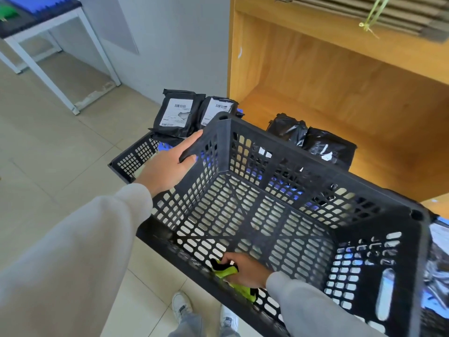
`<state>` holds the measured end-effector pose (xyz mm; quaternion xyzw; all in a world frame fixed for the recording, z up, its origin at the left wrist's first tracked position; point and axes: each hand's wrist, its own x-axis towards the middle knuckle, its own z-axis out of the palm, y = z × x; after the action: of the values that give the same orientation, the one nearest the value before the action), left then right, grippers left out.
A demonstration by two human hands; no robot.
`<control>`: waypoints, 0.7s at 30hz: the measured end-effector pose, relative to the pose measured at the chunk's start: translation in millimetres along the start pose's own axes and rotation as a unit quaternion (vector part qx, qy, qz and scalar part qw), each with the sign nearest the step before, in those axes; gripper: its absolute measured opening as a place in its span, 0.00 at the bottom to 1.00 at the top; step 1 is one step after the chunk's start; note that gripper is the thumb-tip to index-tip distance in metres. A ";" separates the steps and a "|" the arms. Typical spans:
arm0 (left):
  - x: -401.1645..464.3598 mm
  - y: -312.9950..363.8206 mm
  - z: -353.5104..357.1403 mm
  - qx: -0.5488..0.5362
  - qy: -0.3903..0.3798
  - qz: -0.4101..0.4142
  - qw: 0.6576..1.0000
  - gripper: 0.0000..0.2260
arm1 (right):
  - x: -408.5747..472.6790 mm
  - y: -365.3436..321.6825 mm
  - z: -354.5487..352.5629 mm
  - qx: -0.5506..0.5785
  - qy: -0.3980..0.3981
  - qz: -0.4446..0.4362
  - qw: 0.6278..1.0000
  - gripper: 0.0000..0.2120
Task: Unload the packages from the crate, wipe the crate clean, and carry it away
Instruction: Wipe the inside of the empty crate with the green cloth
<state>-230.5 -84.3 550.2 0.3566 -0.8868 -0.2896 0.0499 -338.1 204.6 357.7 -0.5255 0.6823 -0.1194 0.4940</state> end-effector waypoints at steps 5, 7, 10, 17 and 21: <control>0.1 1.3 0.2 0.005 0.002 0.001 1.000 0.26 | 3.9 -1.4 -31.0 -0.121 0.010 -0.049 0.991 0.15; 0.0 2.1 -0.2 0.006 0.003 0.000 1.000 0.26 | 4.6 4.0 -46.7 -0.146 0.020 -0.043 0.988 0.15; 0.7 0.3 0.1 0.004 0.001 0.000 1.000 0.27 | 8.2 12.9 -62.8 -0.200 0.032 -0.043 0.978 0.15; 1.7 -0.6 1.1 -0.001 -0.001 0.006 1.000 0.27 | 16.1 35.3 -79.7 -0.326 0.121 -0.043 0.937 0.18; 2.1 -2.2 1.3 0.002 0.000 0.011 1.000 0.27 | 19.8 57.7 -105.6 -0.327 0.185 0.020 0.927 0.20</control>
<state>-231.1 -86.3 547.7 0.3465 -0.8913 -0.2877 0.0522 -456.3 174.6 358.5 -0.6130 0.7728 0.0251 0.1626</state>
